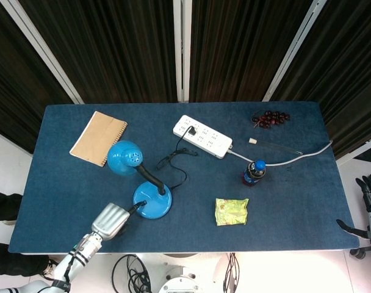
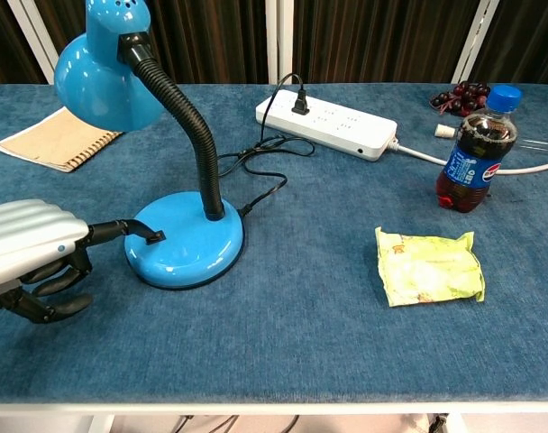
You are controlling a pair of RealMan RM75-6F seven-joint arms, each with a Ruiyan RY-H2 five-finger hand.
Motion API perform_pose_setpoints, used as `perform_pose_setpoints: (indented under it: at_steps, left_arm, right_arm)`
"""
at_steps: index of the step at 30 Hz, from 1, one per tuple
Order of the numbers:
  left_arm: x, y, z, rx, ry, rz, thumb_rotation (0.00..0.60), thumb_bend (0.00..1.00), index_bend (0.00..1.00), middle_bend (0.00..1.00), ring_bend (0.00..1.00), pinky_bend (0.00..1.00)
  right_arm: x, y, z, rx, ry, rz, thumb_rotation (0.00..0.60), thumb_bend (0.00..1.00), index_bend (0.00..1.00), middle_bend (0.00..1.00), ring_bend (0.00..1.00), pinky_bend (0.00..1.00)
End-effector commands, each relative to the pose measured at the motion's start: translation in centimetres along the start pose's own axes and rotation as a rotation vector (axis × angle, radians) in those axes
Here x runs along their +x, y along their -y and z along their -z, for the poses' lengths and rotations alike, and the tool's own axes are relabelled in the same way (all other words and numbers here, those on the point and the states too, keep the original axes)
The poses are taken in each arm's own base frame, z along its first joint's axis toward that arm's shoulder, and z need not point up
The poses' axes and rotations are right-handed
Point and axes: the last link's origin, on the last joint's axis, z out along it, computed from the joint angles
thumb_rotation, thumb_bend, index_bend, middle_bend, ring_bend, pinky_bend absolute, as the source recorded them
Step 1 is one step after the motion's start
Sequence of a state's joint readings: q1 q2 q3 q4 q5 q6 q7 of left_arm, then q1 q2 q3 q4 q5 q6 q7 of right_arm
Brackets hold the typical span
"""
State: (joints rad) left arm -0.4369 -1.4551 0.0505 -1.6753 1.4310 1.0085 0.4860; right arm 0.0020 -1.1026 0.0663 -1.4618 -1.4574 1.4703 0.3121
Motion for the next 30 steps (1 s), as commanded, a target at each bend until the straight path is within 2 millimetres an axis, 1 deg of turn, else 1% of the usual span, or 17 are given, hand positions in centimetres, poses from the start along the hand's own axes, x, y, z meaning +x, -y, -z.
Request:
perform_pose_setpoints:
  at_steps: [1, 3, 6, 7, 9, 12, 14, 16, 17, 18, 19, 21, 22, 23, 25, 27, 30]
  left_arm:
    - [0.0, 0.0, 0.0, 0.002, -0.005, 0.001, 0.600, 0.41, 0.21, 0.83, 0.79, 0.83]
    - [0.0, 0.1, 0.1, 0.006, -0.005, 0.003, 0.600, 0.41, 0.27, 0.83, 0.79, 0.83]
    - [0.0, 0.2, 0.1, 0.013, -0.008, 0.007, 0.600, 0.41, 0.28, 0.83, 0.79, 0.83]
    - [0.1, 0.3, 0.1, 0.016, -0.014, 0.009, 0.600, 0.41, 0.27, 0.83, 0.79, 0.83]
    - [0.7, 0.5, 0.2, 0.024, -0.047, 0.021, 0.600, 0.41, 0.21, 0.83, 0.79, 0.83]
    - [2.3, 1.1, 0.8, 0.052, -0.160, 0.043, 0.600, 0.41, 0.11, 0.83, 0.79, 0.82]
    - [3.4, 2.0, 1.7, 0.092, -0.263, 0.049, 0.600, 0.40, 0.10, 0.83, 0.79, 0.82]
    - [4.3, 4.0, 3.3, 0.172, -0.383, 0.051, 0.600, 0.39, 0.10, 0.81, 0.78, 0.81]
    - [4.5, 5.4, 4.4, 0.229, -0.446, 0.055, 0.600, 0.37, 0.10, 0.78, 0.75, 0.78]
    - [4.7, 6.4, 5.3, 0.272, -0.486, 0.055, 0.600, 0.35, 0.11, 0.75, 0.72, 0.76]
    - [4.7, 7.5, 6.2, 0.314, -0.521, 0.049, 0.600, 0.32, 0.12, 0.70, 0.67, 0.73]
    - [4.6, 9.6, 8.4, 0.409, -0.554, 0.033, 0.600, 0.23, 0.15, 0.53, 0.47, 0.62]
    - [4.6, 10.2, 9.3, 0.437, -0.557, 0.031, 0.600, 0.20, 0.16, 0.42, 0.34, 0.55]
    - [4.7, 10.8, 10.1, 0.456, -0.562, 0.027, 0.600, 0.18, 0.18, 0.34, 0.25, 0.48]
    - [4.8, 11.9, 11.9, 0.480, -0.550, 0.002, 0.600, 0.16, 0.20, 0.20, 0.10, 0.35]
    - [4.9, 12.7, 13.3, 0.502, -0.542, -0.003, 0.600, 0.14, 0.21, 0.13, 0.03, 0.23]
    - [4.6, 13.5, 14.7, 0.532, -0.508, 0.050, 0.600, 0.11, 0.21, 0.12, 0.03, 0.20]
  right_arm:
    - [0.0, 0.0, 0.0, -0.001, 0.002, 0.001, 0.600, 0.05, 0.00, 0.00, 0.00, 0.00]
    - [0.0, 0.0, 0.0, -0.001, 0.005, 0.002, 0.600, 0.05, 0.00, 0.00, 0.00, 0.00]
    - [-0.1, 0.0, 0.0, -0.001, 0.006, 0.002, 0.600, 0.05, 0.00, 0.00, 0.00, 0.00]
    - [-0.1, 0.0, 0.0, -0.001, 0.006, 0.002, 0.600, 0.05, 0.00, 0.00, 0.00, 0.00]
    - [0.0, 0.0, 0.1, 0.000, 0.004, 0.000, 0.600, 0.05, 0.00, 0.00, 0.00, 0.00]
    - [0.0, 0.1, 0.1, 0.002, 0.003, -0.001, 0.600, 0.05, 0.00, 0.00, 0.00, 0.00]
    - [0.1, 0.1, 0.1, 0.003, 0.002, -0.004, 0.600, 0.05, 0.00, 0.00, 0.00, 0.00]
    - [0.1, 0.2, 0.1, 0.005, 0.001, -0.006, 0.600, 0.05, 0.00, 0.00, 0.00, 0.00]
    - [0.1, 0.2, 0.1, 0.005, 0.002, -0.006, 0.600, 0.05, 0.00, 0.00, 0.00, 0.00]
    - [0.0, 0.2, 0.1, 0.006, 0.004, -0.004, 0.600, 0.05, 0.00, 0.00, 0.00, 0.00]
    - [0.0, 0.2, 0.1, 0.007, 0.007, -0.002, 0.600, 0.05, 0.00, 0.00, 0.00, 0.00]
    - [-0.1, 0.3, 0.1, 0.010, 0.011, 0.002, 0.600, 0.05, 0.00, 0.00, 0.00, 0.00]
    - [-0.2, 0.4, 0.1, 0.011, 0.012, 0.004, 0.600, 0.05, 0.00, 0.00, 0.00, 0.00]
    - [-0.2, 0.4, 0.1, 0.013, 0.014, 0.006, 0.600, 0.05, 0.00, 0.00, 0.00, 0.00]
    - [-0.3, 0.5, 0.2, 0.013, 0.012, 0.013, 0.600, 0.05, 0.00, 0.00, 0.00, 0.00]
    - [-0.3, 0.5, 0.2, 0.013, 0.005, 0.023, 0.600, 0.05, 0.00, 0.00, 0.00, 0.00]
    - [-0.4, 0.7, 0.2, 0.020, 0.005, 0.037, 0.600, 0.05, 0.00, 0.00, 0.00, 0.00]
